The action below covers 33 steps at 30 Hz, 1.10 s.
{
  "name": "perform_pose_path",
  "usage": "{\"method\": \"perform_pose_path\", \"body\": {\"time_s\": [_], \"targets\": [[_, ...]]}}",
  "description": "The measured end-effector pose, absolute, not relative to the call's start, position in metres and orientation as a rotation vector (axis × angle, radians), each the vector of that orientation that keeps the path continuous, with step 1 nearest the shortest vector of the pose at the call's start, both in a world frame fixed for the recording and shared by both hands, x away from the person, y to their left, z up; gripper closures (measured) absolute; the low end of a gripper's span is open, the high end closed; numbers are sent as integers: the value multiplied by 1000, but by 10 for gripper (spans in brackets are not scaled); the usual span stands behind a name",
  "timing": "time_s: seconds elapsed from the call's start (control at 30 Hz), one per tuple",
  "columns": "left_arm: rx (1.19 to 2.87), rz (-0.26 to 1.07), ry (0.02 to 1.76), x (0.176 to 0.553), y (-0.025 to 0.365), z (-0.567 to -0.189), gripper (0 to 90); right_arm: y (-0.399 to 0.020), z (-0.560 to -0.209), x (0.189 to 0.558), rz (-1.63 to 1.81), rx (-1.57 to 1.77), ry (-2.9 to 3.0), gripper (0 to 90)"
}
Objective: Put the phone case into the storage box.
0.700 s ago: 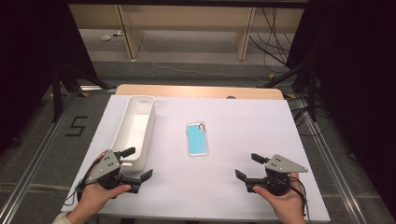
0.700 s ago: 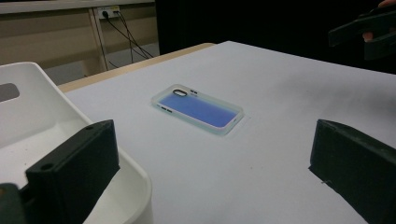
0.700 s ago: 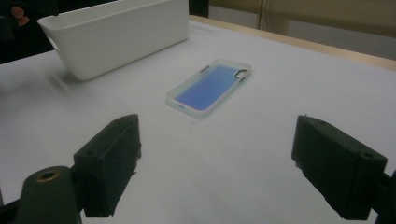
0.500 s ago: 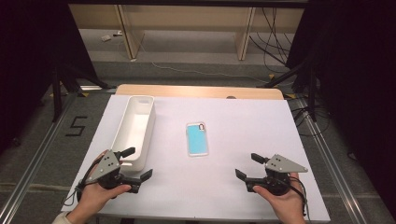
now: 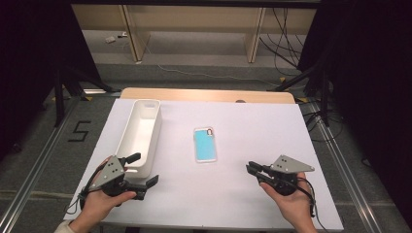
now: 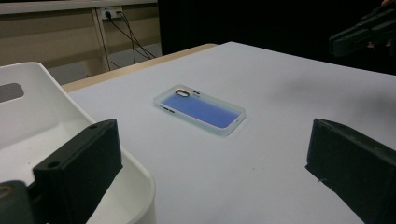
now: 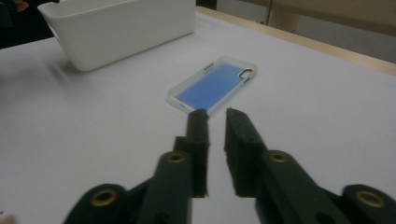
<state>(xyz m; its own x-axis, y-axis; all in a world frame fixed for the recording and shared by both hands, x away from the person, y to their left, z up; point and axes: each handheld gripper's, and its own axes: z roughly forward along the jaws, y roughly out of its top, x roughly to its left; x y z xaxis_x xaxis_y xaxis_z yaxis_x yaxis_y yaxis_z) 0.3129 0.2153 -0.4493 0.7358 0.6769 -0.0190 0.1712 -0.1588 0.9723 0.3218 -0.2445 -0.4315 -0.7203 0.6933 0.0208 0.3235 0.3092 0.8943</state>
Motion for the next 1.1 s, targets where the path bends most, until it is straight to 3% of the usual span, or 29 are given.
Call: {"method": "perform_pose_path", "body": {"time_s": [0.07,1.1], "targets": [[1703,509,680,313,215,-449,28,-242,-430,326,1317,908,2238,900],[1703,494,672,313,214,-450,34,-174,-452,398,1162,912,2423,900]]}}
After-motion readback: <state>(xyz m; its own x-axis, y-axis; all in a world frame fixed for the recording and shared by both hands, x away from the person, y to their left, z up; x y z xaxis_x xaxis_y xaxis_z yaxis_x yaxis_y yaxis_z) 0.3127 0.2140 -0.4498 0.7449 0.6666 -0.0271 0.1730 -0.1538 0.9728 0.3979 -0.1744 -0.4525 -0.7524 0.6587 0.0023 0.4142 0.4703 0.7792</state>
